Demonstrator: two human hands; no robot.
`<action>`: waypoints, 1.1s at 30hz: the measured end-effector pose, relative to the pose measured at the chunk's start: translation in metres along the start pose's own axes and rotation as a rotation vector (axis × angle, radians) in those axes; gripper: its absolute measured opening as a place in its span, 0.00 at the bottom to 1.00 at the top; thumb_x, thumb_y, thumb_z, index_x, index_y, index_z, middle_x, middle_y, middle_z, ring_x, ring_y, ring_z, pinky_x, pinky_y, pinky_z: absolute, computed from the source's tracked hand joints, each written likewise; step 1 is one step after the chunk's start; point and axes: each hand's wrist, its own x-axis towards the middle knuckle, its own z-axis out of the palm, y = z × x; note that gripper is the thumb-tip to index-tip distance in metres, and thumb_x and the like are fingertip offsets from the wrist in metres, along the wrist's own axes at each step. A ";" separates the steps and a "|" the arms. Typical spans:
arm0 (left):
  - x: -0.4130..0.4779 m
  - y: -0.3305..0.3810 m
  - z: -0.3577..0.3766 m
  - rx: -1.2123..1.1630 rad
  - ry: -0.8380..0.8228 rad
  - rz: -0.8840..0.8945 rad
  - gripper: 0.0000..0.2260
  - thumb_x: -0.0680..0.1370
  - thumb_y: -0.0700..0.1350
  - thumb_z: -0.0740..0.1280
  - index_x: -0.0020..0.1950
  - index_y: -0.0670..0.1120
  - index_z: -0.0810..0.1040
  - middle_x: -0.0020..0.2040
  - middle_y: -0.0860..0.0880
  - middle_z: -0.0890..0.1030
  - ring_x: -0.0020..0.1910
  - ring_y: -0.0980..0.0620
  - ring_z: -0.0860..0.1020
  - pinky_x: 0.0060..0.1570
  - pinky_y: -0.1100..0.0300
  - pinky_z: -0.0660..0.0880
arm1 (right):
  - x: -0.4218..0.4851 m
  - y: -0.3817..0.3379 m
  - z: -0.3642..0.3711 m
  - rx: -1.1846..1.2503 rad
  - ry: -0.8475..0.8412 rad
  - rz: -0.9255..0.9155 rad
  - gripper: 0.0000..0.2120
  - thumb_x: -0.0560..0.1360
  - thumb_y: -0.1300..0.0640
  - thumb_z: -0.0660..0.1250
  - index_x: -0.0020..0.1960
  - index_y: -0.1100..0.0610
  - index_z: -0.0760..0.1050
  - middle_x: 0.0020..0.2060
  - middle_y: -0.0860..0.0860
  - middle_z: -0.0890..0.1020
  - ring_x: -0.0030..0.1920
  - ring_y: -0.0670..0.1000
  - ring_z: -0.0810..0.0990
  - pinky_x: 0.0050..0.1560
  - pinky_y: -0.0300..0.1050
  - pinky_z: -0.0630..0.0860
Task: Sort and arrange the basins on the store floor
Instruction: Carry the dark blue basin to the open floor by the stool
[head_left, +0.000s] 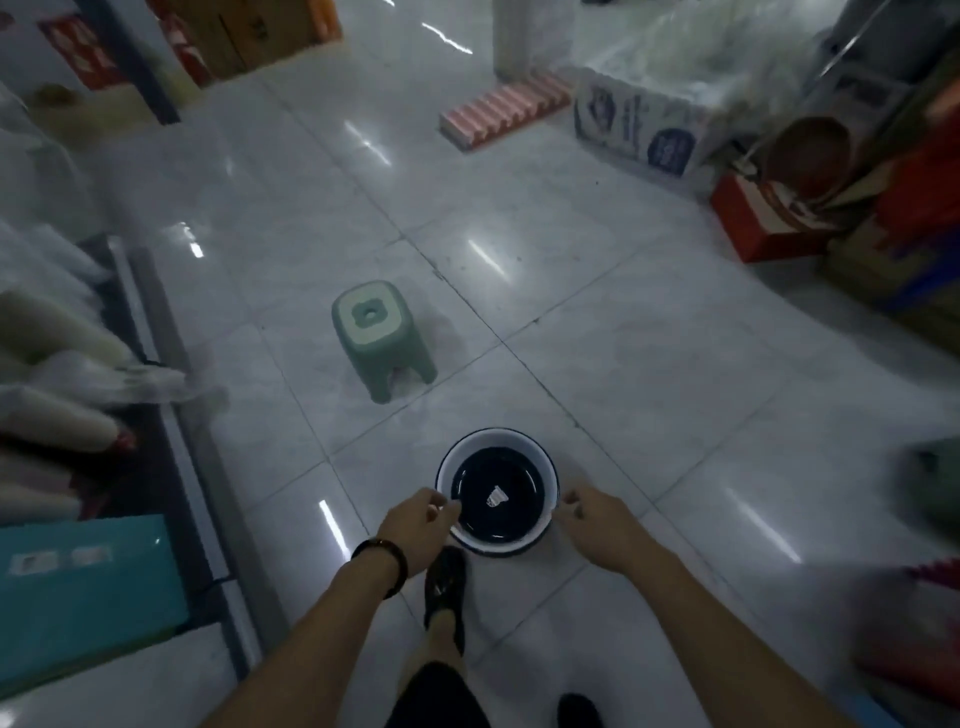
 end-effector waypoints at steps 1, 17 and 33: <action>0.034 -0.001 -0.007 0.009 -0.032 -0.008 0.16 0.83 0.59 0.61 0.64 0.50 0.75 0.55 0.51 0.77 0.53 0.52 0.77 0.48 0.61 0.72 | 0.023 -0.001 0.003 0.043 0.015 0.036 0.19 0.84 0.46 0.63 0.70 0.56 0.73 0.63 0.55 0.80 0.51 0.50 0.76 0.45 0.41 0.71; 0.512 -0.210 0.130 -0.262 -0.076 -0.458 0.34 0.74 0.75 0.56 0.70 0.54 0.70 0.64 0.52 0.74 0.58 0.48 0.75 0.58 0.50 0.78 | 0.436 0.210 0.191 0.695 0.148 0.628 0.20 0.84 0.37 0.56 0.63 0.52 0.68 0.47 0.45 0.75 0.45 0.44 0.75 0.40 0.44 0.72; 0.526 -0.219 0.173 -0.833 -0.166 -0.412 0.30 0.76 0.69 0.61 0.65 0.48 0.82 0.59 0.39 0.84 0.58 0.36 0.81 0.60 0.39 0.77 | 0.455 0.255 0.202 1.422 0.145 0.474 0.21 0.81 0.43 0.63 0.61 0.57 0.83 0.51 0.60 0.88 0.46 0.59 0.87 0.50 0.54 0.82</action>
